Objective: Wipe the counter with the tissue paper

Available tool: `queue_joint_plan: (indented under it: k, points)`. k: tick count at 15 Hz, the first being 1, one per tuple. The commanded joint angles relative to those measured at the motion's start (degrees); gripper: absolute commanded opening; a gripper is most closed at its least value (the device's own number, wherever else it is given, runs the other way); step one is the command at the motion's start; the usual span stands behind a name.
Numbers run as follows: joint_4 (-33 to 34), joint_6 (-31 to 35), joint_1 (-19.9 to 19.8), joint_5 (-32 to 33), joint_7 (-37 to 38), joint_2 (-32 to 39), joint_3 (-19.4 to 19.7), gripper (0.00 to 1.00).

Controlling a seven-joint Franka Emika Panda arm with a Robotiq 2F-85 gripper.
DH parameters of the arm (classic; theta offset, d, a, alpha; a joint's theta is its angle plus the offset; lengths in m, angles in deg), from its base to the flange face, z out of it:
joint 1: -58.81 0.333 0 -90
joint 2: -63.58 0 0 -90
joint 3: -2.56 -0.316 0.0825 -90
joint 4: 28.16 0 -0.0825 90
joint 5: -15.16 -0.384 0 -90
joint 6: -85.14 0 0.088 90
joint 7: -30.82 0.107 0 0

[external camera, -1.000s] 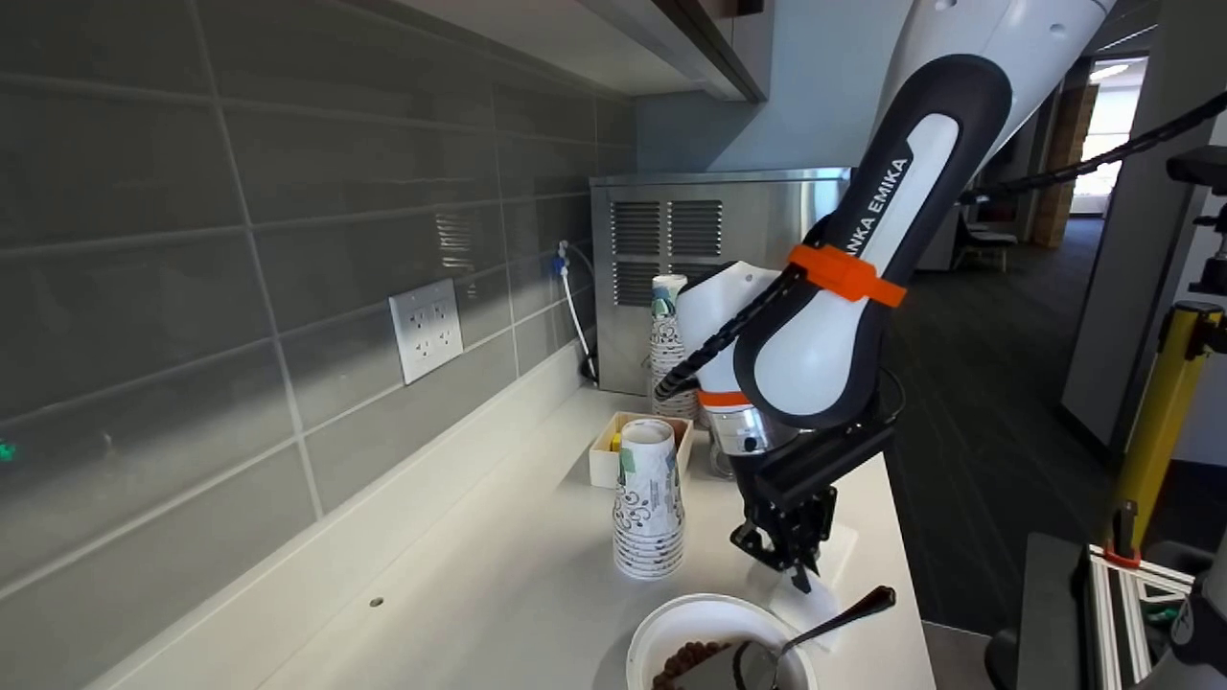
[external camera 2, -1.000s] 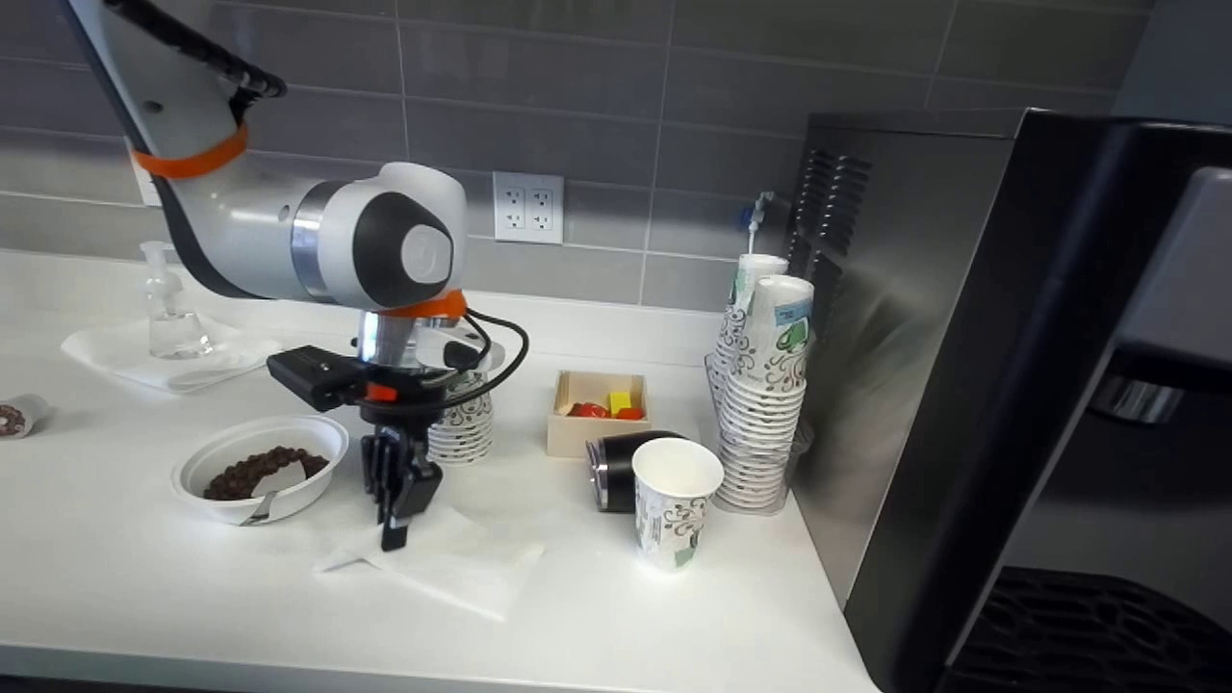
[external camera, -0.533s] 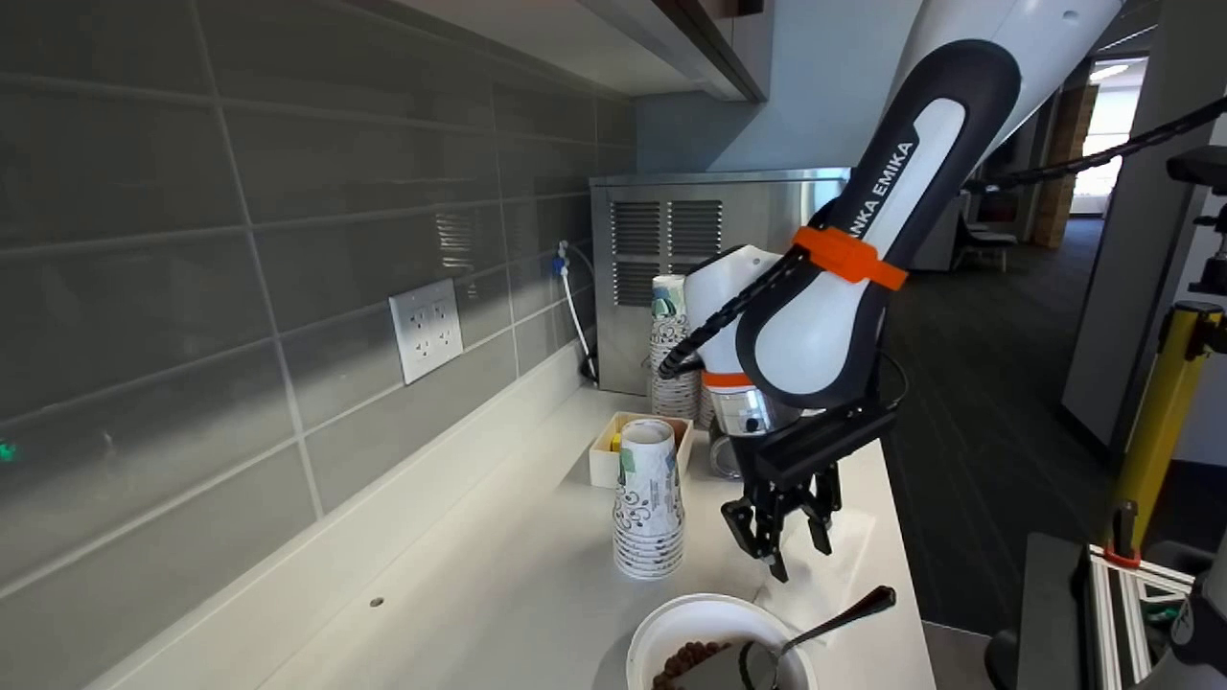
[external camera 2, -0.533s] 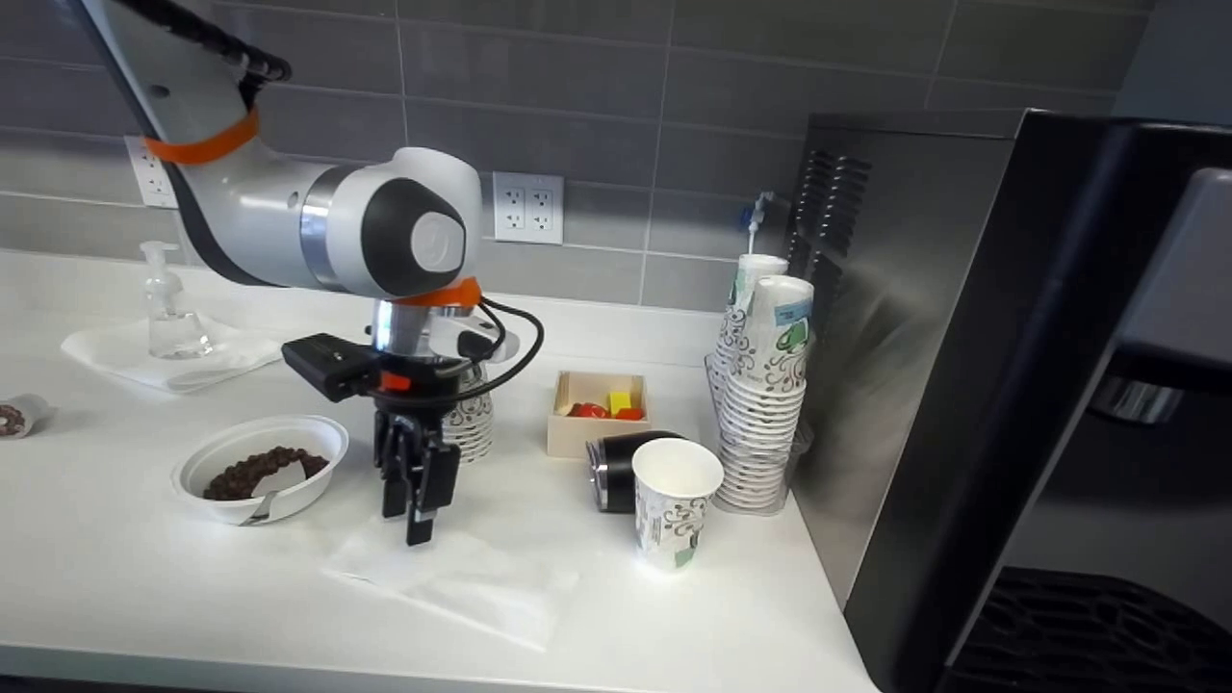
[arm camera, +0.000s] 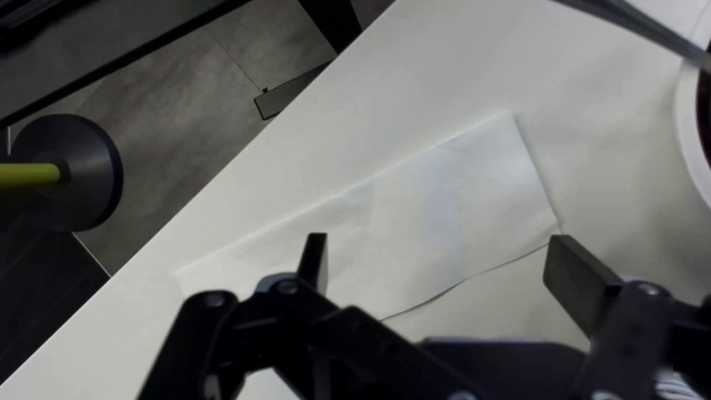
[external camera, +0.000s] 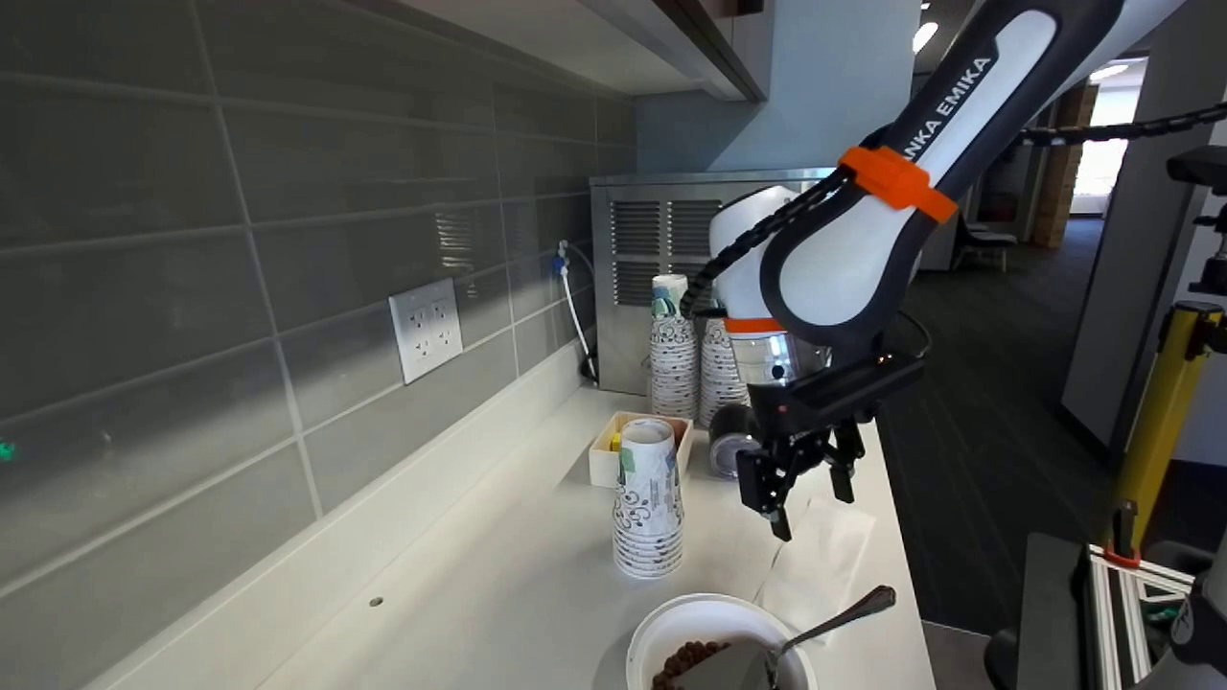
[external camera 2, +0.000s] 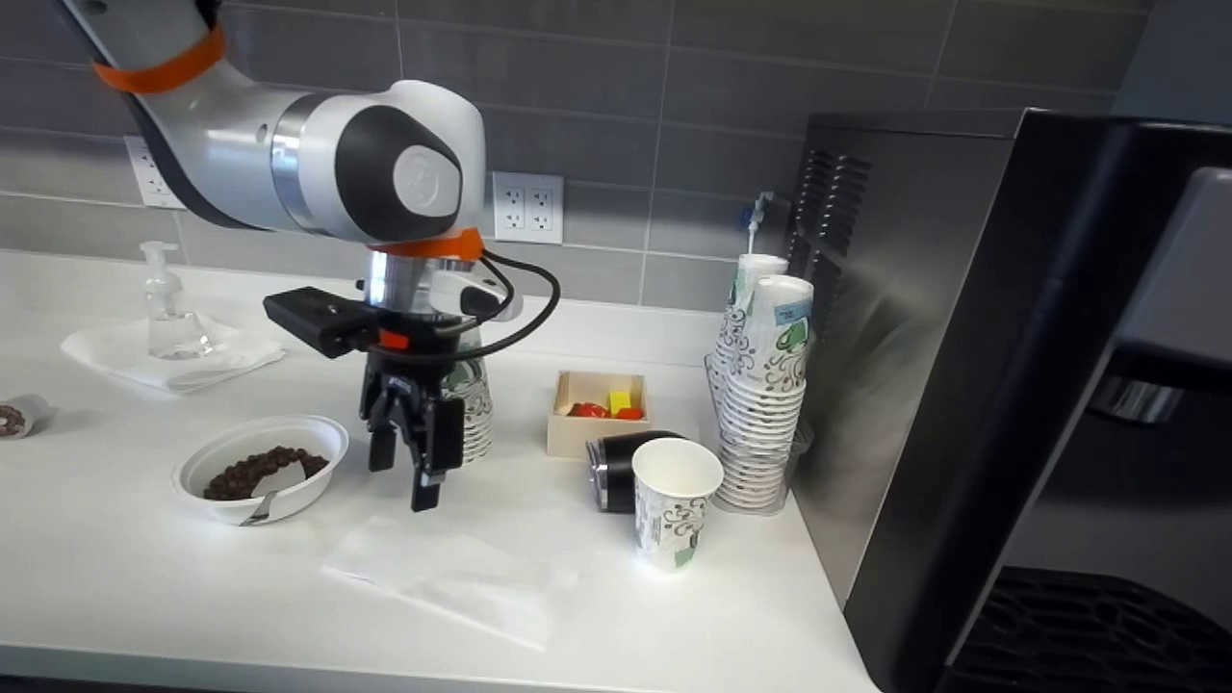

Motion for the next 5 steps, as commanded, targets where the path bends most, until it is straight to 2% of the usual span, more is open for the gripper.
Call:
queue_joint_plan:
  k: [1, 5]
  points:
    - [-2.5, -3.8, -1.1, -0.2, -0.7, -7.3, -1.3, 1.00]
    - [-2.3, -6.1, -1.6, -0.5, -0.2, -9.9, -2.4, 1.00]
